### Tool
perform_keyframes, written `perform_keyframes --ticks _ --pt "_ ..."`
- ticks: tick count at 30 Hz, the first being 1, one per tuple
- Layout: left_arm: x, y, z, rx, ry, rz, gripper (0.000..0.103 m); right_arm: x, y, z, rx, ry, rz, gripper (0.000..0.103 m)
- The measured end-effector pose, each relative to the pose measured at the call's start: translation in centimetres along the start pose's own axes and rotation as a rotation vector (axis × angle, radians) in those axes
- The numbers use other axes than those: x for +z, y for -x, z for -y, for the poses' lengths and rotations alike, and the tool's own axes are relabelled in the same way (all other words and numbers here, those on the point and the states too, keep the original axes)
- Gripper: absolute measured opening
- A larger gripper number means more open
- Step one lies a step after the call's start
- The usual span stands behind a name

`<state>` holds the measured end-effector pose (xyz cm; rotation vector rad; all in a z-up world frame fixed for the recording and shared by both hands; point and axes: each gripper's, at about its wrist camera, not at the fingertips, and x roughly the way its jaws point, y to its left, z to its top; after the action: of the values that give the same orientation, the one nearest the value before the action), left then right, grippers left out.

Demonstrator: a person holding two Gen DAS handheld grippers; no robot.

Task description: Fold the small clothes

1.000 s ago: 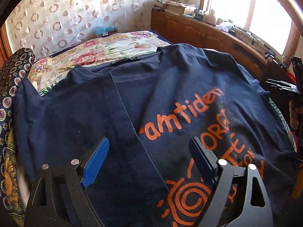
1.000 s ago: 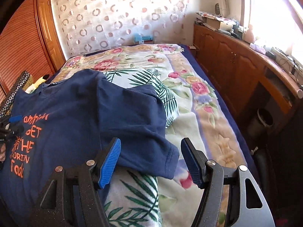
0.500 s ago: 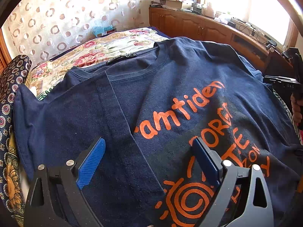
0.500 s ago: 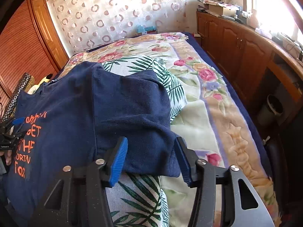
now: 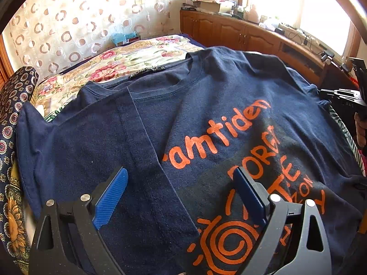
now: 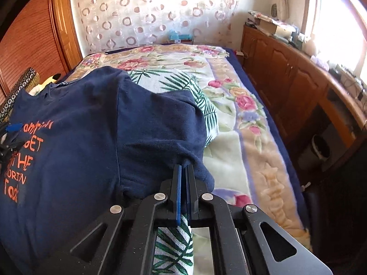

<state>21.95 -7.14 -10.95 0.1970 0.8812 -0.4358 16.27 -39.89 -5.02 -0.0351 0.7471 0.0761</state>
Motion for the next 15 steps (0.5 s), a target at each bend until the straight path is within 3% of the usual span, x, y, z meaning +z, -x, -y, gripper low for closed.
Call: perform_keyframes --ticks 8,15 --pt "0.2 2.4 -0.9 0.009 0.024 0.094 0.094 1.5 4.2 -3.4 0.048 0.049 0.142 0.002" --pt "0.0 4.1 -2.4 0.003 0.055 0.156 0.094 1.9 4.6 -7.6 0.150 0.106 0.129 0.002"
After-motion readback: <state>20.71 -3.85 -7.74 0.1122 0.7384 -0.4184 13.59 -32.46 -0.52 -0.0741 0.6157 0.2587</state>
